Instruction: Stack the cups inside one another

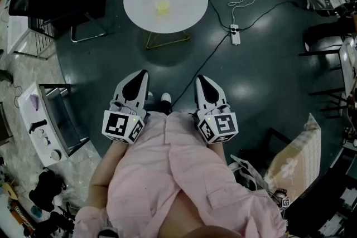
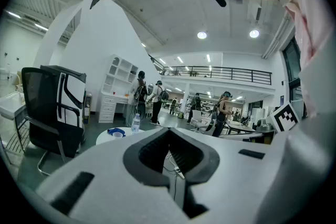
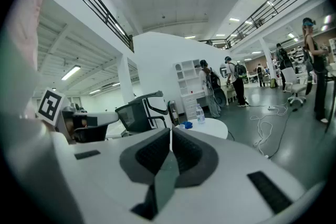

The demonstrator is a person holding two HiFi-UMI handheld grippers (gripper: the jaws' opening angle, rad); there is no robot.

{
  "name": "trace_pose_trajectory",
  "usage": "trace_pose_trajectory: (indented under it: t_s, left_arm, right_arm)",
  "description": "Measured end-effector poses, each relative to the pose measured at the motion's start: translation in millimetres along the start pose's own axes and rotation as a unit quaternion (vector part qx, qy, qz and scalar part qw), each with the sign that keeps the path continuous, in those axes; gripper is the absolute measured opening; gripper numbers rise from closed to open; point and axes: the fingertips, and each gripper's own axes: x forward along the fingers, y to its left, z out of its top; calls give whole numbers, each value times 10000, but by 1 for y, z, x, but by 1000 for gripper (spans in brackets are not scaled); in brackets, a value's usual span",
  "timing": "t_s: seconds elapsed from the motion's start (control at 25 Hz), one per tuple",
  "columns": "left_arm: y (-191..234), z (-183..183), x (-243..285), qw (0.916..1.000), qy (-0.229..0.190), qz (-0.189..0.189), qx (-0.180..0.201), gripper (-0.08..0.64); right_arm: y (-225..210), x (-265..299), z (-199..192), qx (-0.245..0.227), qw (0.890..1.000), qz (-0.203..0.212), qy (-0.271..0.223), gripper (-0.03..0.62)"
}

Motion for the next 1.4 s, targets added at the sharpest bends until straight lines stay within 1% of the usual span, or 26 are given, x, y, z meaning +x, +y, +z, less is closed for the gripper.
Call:
trace_pose_trajectory:
  t_s: [0.4, 0.72, 0.88, 1.0, 1.12, 1.28, 1.4]
  left_arm:
    - [1, 3, 0, 10000, -20, 60, 24, 9]
    - [-5, 4, 1, 10000, -40, 53, 49, 9]
    - [-4, 4, 0, 10000, -69, 53, 20, 9]
    - [-1, 2, 0, 10000, -48, 32, -17, 9]
    - [3, 1, 4, 10000, -35, -32, -38, 9]
    - [13, 3, 17, 9994, 93, -290, 138, 9]
    - [28, 9, 31, 9990, 93, -399, 168, 9]
  right_arm:
    - [2, 2, 2, -35, 10000, 79, -10, 35]
    - [-5, -1, 0, -78, 9999, 72, 37, 35]
    - [-2, -2, 1, -29, 9998, 192, -33, 37]
    - [-5, 0, -1, 32, 9999, 164, -3, 37]
    - [-7, 4, -3, 89, 9999, 74, 46, 37]
    - [-3, 15, -4, 117, 9999, 3, 109, 37]
    - [1, 28, -2, 136, 9998, -68, 131, 37]
